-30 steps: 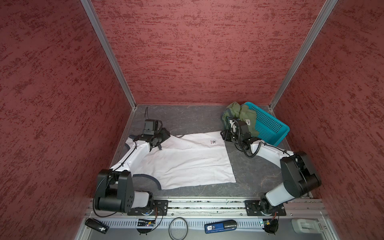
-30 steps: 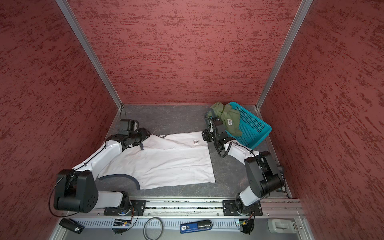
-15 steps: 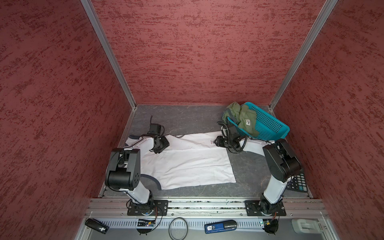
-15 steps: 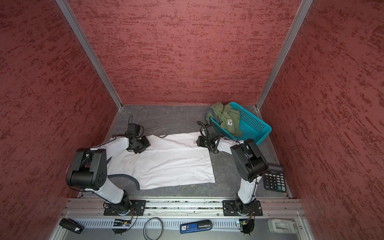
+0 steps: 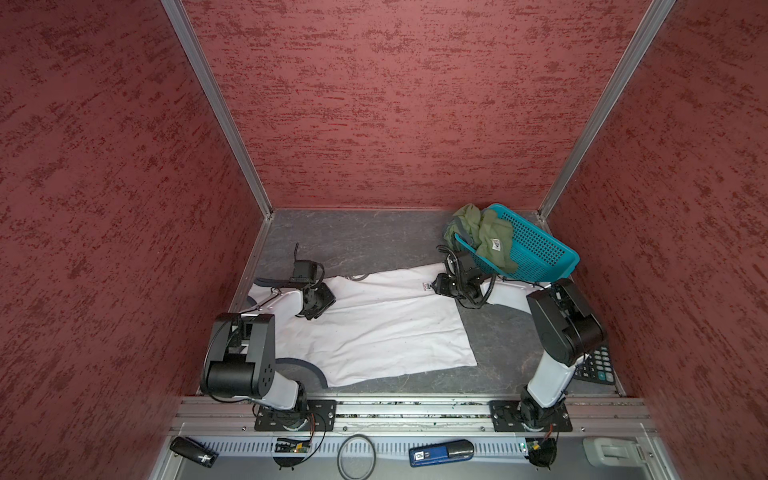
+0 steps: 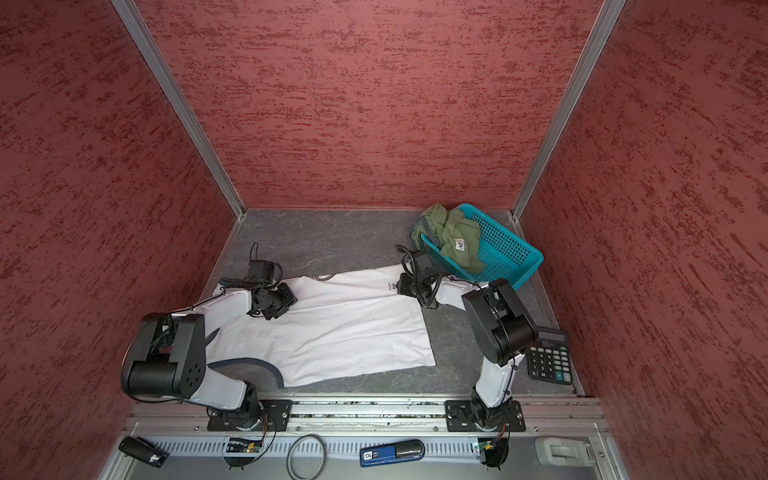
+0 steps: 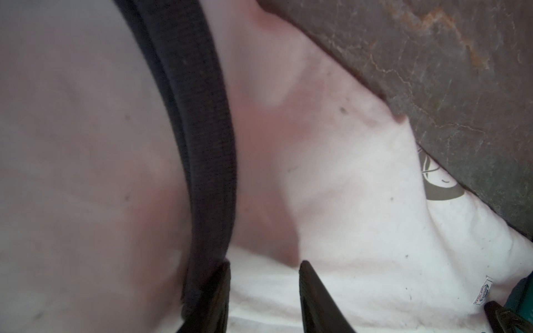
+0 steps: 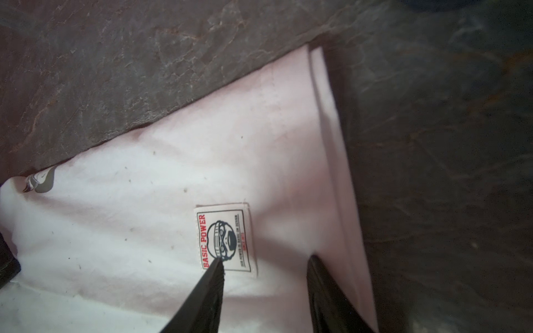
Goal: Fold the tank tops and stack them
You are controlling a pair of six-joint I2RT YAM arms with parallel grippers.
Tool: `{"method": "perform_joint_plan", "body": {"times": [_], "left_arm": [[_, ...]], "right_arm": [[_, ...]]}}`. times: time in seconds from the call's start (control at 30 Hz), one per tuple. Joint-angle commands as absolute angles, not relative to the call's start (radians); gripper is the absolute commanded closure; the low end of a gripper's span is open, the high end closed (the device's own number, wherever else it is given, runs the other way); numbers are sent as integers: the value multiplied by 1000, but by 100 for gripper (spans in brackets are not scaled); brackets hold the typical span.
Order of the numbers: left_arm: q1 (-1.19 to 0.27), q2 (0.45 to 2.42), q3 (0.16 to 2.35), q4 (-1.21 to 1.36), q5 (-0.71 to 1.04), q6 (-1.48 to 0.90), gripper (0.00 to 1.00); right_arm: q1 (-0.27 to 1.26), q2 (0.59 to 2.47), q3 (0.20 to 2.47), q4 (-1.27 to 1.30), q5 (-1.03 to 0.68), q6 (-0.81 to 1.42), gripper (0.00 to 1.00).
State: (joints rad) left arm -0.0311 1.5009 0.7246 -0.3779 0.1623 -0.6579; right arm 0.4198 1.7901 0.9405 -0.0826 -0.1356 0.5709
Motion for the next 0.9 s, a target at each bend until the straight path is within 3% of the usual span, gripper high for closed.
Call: {"method": "perform_joint_plan", "body": {"times": [0.0, 0.17, 0.33, 0.5, 0.7, 0.87], "left_arm": [[-58, 1530, 726, -366, 165, -663, 58], [-141, 1612, 810, -347, 195, -665, 58], [-152, 1616, 944, -424, 185, -650, 52], [-43, 1626, 1130, -584, 132, -657, 39], [123, 1795, 1376, -755, 55, -711, 36], [168, 1955, 1561, -855, 20, -724, 34]], "right_arm": [[399, 1779, 900, -211, -16, 602, 52], [364, 1698, 852, -253, 68, 623, 53], [307, 1648, 825, -264, 74, 604, 53], [295, 1636, 837, -259, 58, 583, 52], [295, 1636, 830, -231, 30, 582, 52], [296, 1636, 805, -201, 1, 581, 51]]}}
